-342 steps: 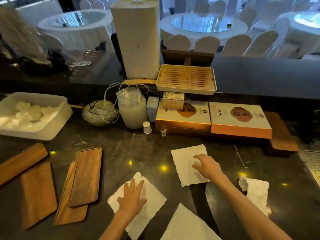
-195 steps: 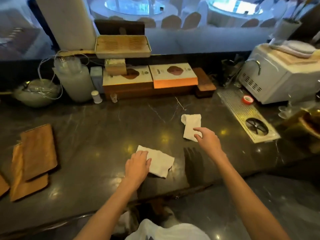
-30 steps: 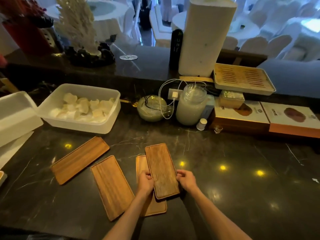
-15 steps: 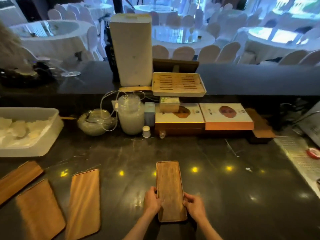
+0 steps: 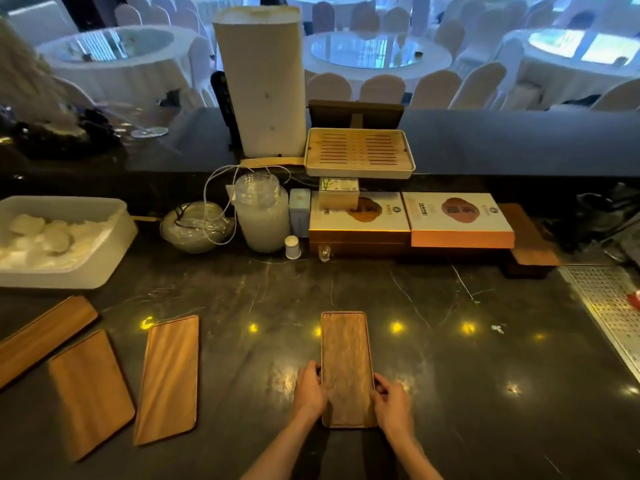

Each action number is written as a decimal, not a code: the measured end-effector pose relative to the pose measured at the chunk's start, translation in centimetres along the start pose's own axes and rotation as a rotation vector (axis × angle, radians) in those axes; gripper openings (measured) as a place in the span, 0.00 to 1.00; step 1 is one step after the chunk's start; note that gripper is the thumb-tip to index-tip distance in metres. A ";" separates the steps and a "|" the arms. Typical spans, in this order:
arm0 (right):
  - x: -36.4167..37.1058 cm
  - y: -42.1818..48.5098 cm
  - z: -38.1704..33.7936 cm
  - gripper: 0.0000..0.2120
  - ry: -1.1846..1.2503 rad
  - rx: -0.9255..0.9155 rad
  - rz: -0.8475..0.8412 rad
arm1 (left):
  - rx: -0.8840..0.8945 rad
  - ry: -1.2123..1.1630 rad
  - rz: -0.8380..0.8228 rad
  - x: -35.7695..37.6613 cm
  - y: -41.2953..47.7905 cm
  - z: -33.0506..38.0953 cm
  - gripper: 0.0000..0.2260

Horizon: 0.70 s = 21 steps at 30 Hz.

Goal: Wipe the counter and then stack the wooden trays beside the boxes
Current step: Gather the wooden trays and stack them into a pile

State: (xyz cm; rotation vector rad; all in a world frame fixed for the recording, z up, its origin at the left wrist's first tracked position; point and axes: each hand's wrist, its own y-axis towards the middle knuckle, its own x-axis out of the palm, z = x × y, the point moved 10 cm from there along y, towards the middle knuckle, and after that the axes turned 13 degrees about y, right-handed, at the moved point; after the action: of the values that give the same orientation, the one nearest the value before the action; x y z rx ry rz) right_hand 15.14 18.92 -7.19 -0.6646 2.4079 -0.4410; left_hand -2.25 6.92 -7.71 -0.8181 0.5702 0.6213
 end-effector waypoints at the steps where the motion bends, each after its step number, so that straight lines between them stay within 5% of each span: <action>1: 0.0 0.0 -0.2 0.20 -0.013 0.006 -0.002 | -0.007 -0.011 -0.001 -0.2 0.0 -0.2 0.10; 4: 0.2 -0.4 -2.0 0.24 -0.114 0.025 0.056 | -0.057 -0.064 -0.004 -1.8 0.3 -1.7 0.11; 8: 3.8 -2.0 -8.4 0.21 -0.262 -0.169 0.129 | -0.110 -0.039 0.042 -8.4 1.4 -5.9 0.09; 16: 23.5 -4.7 -16.4 0.14 -0.076 -0.121 -0.241 | -0.275 0.000 0.327 -26.2 3.0 -20.4 0.09; 21: 31.9 -6.9 -16.5 0.16 -0.089 0.021 -0.333 | -0.356 0.114 0.229 -28.2 3.8 -25.6 0.12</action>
State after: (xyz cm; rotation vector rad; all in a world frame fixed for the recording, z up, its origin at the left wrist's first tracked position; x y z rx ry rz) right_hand -14.90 -1.86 -6.00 -1.0595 2.2099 -0.5589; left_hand -29.80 -19.45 -4.77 -1.1375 0.6726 0.9068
